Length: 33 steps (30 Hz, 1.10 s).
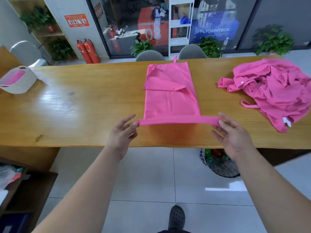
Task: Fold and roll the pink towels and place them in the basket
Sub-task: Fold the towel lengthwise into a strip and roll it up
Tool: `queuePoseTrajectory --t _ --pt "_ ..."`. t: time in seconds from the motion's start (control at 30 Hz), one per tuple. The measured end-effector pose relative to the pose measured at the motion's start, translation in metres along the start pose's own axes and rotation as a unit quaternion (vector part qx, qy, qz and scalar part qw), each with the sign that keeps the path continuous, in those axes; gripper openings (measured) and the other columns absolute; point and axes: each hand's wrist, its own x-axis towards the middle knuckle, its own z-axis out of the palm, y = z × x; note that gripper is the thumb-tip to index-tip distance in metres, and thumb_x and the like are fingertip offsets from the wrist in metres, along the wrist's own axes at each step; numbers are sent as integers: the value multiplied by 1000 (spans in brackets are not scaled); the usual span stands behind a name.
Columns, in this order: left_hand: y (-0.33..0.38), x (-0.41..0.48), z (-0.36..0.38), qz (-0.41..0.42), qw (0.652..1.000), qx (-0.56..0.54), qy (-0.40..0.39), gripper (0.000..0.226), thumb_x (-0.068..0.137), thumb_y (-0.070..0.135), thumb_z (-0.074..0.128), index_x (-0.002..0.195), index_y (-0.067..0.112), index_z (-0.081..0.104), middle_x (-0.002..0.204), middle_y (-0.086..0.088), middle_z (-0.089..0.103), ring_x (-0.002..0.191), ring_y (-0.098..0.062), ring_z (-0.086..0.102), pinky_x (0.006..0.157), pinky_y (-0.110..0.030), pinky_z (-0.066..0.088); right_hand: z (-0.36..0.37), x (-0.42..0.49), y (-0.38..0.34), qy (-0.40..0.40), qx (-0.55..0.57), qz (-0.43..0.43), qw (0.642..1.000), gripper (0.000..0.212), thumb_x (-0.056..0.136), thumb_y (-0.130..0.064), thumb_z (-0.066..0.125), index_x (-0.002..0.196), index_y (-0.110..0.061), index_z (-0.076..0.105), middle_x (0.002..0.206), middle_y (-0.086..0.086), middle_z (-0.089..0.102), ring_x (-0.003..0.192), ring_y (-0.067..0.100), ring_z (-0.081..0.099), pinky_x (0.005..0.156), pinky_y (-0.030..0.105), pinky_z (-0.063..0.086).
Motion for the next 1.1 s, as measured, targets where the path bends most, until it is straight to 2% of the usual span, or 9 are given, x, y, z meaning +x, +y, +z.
queuePoseTrajectory --t 0.07,0.23,0.57,0.67,0.73,0.8,0.9,0.97,1.1 --pt "9 -3 6 25 1000 -16 0 33 98 12 73 129 22 72 84 -1 60 68 -12 55 71 -28 52 8 -7 -6 1 31 -36 999 33 101 -4 62 115 -28 79 121 0 75 101 17 73 92 37 61" --pt "-57 -40 -17 -57 981 180 48 34 100 6 69 125 28 75 77 -3 59 63 -17 46 70 -37 45 -20 -41 68 100 -198 50 974 39 106 -3 57 106 -33 81 127 -3 70 105 21 70 87 36 59" --pt "-150 -115 -68 -189 932 308 22 36 96 -9 60 106 21 77 76 -4 61 64 -17 51 56 -26 41 -93 -108 156 79 -309 184 930 30 106 -4 57 113 -24 79 117 5 72 103 26 72 89 45 58" --pt "-160 -118 -75 -221 864 452 -29 33 95 1 57 110 25 73 72 -2 66 63 -14 58 57 -25 45 -108 -109 173 61 -408 213 885 30 103 -5 60 106 -26 80 110 5 76 94 25 73 91 49 57" --pt "-158 -114 -75 -238 773 581 -90 35 94 15 56 120 33 69 92 2 72 77 -12 65 68 -23 53 -107 -102 177 27 -516 221 827 28 102 -11 58 110 -30 78 116 1 75 95 20 69 92 42 56" --pt "-148 -101 -67 -197 712 664 -117 43 96 22 55 135 38 62 119 6 66 103 -14 65 87 -28 55 -95 -87 169 -11 -639 184 747 34 103 -17 52 131 -29 69 135 1 67 107 18 62 92 35 52" --pt "-122 -67 -35 -33 668 736 -110 54 100 24 53 151 38 46 149 8 45 134 -20 46 104 -35 47 -63 -53 143 -13 -727 42 685 46 102 -16 48 147 -28 52 147 -1 49 124 20 48 89 36 46" --pt "-103 -39 -8 46 652 749 -113 60 100 26 54 157 35 36 163 8 31 146 -23 35 112 -39 41 -38 -27 126 -65 -733 -66 674 52 102 -18 50 154 -25 44 159 -3 38 141 20 37 107 37 43" --pt "-83 6 30 43 595 787 -159 76 103 33 56 167 32 13 176 0 6 161 -28 10 128 -47 23 -7 20 108 -190 -762 -98 612 71 106 -35 52 167 -25 18 175 0 11 161 23 11 129 42 21"
